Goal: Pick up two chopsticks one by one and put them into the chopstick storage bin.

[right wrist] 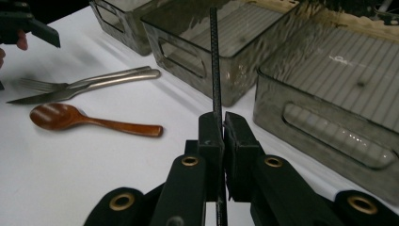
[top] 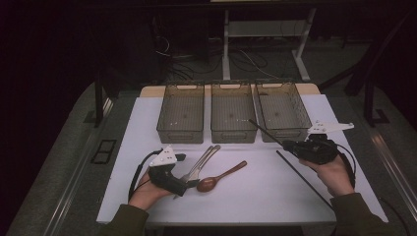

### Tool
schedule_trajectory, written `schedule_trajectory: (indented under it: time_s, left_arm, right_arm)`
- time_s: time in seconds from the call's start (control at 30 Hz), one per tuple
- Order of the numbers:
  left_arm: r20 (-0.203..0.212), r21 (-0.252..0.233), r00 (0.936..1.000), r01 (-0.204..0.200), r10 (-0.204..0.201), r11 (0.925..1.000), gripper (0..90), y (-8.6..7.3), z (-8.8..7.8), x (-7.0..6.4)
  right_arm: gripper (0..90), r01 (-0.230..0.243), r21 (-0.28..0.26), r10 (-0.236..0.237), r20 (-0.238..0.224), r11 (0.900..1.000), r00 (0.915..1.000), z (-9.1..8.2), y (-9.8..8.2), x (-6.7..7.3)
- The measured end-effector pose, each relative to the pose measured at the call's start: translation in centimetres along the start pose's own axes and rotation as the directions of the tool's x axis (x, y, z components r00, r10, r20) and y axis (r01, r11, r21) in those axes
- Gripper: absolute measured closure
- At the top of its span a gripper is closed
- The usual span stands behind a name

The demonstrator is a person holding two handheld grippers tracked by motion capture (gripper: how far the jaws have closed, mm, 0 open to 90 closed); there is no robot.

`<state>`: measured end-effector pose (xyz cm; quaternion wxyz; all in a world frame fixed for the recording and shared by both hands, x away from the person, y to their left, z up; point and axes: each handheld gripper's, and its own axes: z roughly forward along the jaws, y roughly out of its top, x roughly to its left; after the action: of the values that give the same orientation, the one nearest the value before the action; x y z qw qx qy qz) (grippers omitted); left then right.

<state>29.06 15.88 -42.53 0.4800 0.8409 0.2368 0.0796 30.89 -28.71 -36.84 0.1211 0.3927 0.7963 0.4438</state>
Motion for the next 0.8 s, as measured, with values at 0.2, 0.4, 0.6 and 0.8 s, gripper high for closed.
schedule_trajectory:
  time_s: [0.2,0.4,0.6,0.8]
  left_arm:
    - [0.002,-0.006,1.0000,0.003,-0.003,1.0000,0.0,0.0,0.2,-0.1]
    - [0.000,-0.001,1.0000,-0.004,0.004,1.0000,0.0,0.1,0.2,-0.1]
    - [0.004,-0.004,1.0000,0.001,-0.001,1.0000,0.0,0.1,0.2,-0.1]
    - [0.001,-0.006,1.0000,-0.004,0.004,1.0000,0.0,0.1,0.2,-0.1]
  right_arm:
    - [85.0,0.014,0.004,-0.014,0.001,1.000,0.9999,1.4,1.5,0.6]
    - [85.0,0.037,0.010,-0.037,-0.003,0.999,0.9993,3.0,3.3,1.3]
    - [85.1,0.057,0.019,-0.057,-0.004,0.998,0.9984,4.6,5.0,1.9]
    - [85.1,0.058,0.008,-0.058,-0.013,0.998,0.9982,6.2,6.5,2.4]
